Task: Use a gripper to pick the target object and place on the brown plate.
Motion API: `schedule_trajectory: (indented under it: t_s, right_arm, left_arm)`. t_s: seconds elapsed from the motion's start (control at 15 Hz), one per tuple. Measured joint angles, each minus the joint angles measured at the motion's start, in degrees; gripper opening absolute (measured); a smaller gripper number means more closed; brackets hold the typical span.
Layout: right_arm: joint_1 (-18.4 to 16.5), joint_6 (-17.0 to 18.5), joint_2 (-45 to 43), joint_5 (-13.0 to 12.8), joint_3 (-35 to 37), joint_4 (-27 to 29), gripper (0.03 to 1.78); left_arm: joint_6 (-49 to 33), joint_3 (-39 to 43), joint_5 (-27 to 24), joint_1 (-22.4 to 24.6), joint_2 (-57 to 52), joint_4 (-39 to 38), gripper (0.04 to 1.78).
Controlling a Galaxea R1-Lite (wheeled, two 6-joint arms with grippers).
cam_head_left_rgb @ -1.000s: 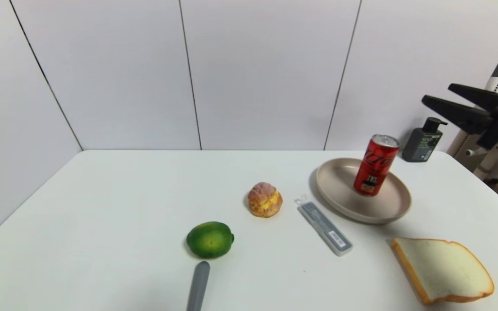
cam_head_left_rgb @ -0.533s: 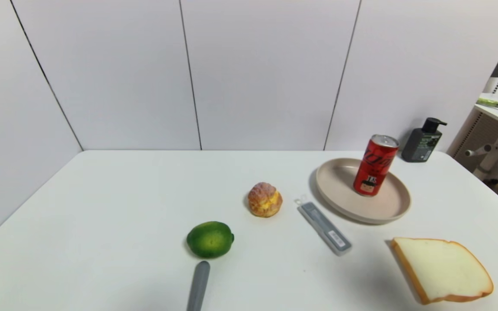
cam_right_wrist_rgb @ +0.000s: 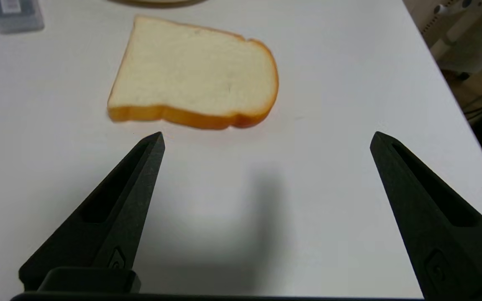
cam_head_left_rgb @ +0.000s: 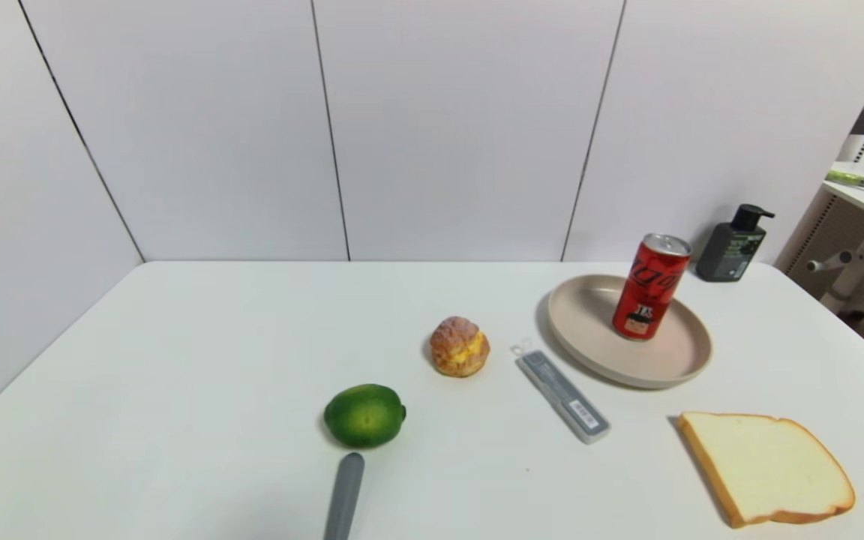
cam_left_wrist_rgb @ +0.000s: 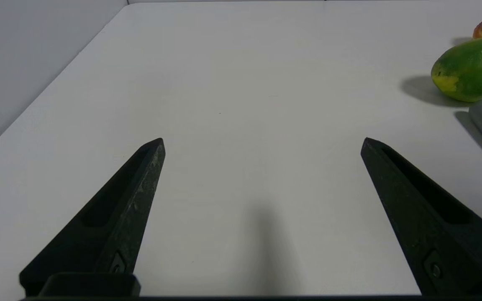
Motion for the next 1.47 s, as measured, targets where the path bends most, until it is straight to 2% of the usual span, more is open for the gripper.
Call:
schedule_trajectory:
  t_s: [0.13,0.27,0.4,0.47,0.73,0.8,1.47]
  right_arm:
    - [0.7,-0.1,-5.7,2.1,2.5,-0.3,1.69]
    - [1.0,-0.4,-10.7,3.1,3.4,-1.3,1.69]
    - [1.2,0.2,-13.4,5.9,5.8,-6.6,1.69]
    - [1.2,0.9,-14.1,6.4,6.5,-8.7,1.69]
    - [1.2,8.0,-15.4,5.7,7.2,-6.9,1.69]
    - [1.2,8.5,-15.4,5.4,7.2,-6.8,1.69]
    - [1.2,8.2,-15.4,5.6,7.1,-6.4,1.69]
  left_arm:
    - [0.0,0.0,0.0,0.0,0.0,0.0,1.69]
    - [0.0,0.0,0.0,0.0,0.0,0.0,1.69]
    - [0.0,0.0,0.0,0.0,0.0,0.0,1.69]
    - [0.0,0.0,0.0,0.0,0.0,0.0,1.69]
    - [0.0,0.0,0.0,0.0,0.0,0.0,1.69]
    - [0.0,0.0,0.0,0.0,0.0,0.0,1.69]
    - [0.0,0.0,0.0,0.0,0.0,0.0,1.69]
